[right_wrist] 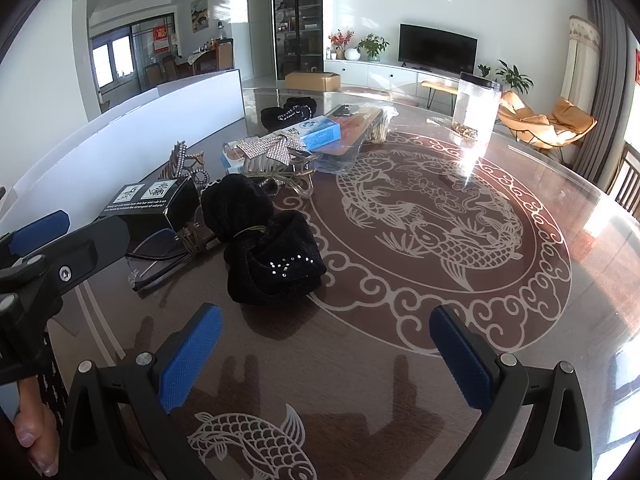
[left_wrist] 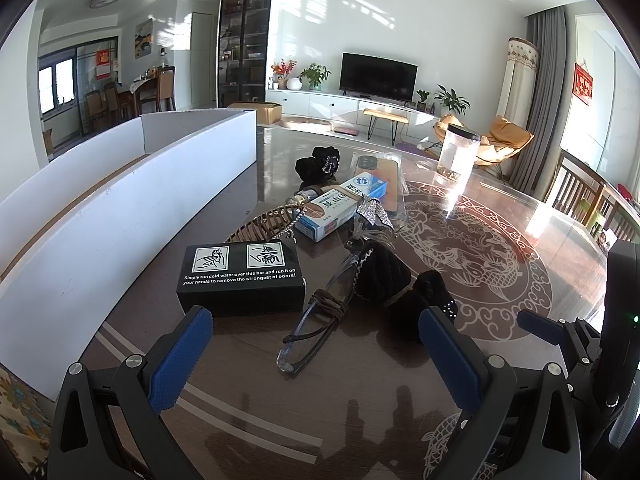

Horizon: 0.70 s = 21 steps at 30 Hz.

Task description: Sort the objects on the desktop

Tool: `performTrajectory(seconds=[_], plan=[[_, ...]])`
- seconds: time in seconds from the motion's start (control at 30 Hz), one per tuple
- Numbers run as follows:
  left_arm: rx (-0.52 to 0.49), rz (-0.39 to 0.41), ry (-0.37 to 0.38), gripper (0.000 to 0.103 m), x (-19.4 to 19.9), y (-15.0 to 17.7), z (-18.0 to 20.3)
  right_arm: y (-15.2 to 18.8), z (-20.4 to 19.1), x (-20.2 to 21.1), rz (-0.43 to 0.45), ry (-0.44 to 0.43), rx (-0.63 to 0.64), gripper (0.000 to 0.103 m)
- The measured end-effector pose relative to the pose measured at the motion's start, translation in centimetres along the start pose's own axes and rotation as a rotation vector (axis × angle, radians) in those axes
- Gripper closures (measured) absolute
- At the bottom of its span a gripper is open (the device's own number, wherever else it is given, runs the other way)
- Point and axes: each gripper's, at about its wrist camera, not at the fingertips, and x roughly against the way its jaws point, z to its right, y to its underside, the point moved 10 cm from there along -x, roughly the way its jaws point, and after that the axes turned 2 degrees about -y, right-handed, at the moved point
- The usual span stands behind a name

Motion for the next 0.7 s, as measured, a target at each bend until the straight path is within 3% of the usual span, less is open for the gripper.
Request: performTrajectory(seconds=[0.7], plan=[[-0.001, 0.000, 0.000, 0.000, -0.01, -0.04, 0.05, 0.14, 0.00, -0.14, -0.001, -0.001, 0.000, 0.000]])
